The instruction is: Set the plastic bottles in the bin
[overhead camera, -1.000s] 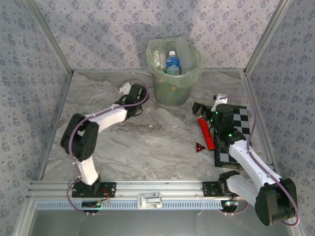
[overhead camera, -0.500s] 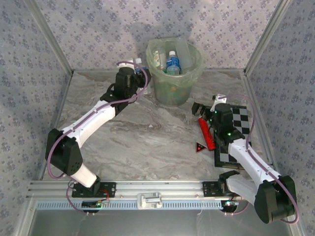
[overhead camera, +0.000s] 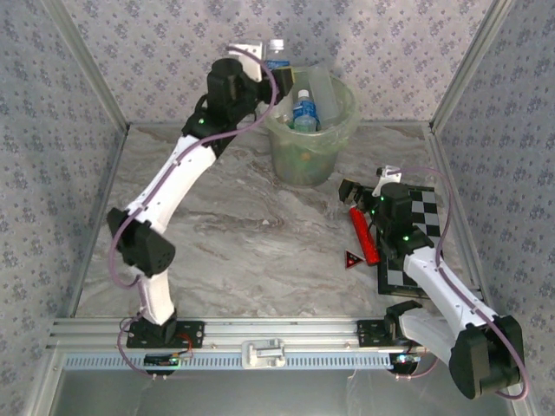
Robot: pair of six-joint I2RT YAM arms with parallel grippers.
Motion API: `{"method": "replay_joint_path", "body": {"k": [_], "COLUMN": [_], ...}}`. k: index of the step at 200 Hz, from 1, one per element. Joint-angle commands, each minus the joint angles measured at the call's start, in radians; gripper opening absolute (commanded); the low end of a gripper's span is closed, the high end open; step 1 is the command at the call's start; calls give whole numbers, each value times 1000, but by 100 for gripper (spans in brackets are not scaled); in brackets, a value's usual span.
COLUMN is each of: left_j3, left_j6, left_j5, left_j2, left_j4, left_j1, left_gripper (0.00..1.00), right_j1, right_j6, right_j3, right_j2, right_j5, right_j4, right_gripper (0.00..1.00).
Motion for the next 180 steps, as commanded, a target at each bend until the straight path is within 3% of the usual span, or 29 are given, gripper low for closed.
{"method": "replay_joint_path", "body": {"k": [1,30,49,131,180], "left_j3": [236,563,671,572,508], "left_j6": [58,57,54,23,15], "left_j5": [100,133,145,157,136], "left_j2": [133,343,430,472,467], "left_j4": [-192,-360,-405,-435,-452], "left_j1": [-7,-7,-7,-11,-18], "left_gripper": [52,53,53,54,60], "right_j1": [-6,-8,-8,-11,-11], "right_j6": [18,18,13,11,12], "right_j3": [14,2,3,0,4], "right_j2": [-30,-51,-61,-62,-52], "right_j5": [9,19,23,18,16], "right_j4": [-18,-27,-38,-36,-30], "right_gripper": [100,100,100,100,100]}}
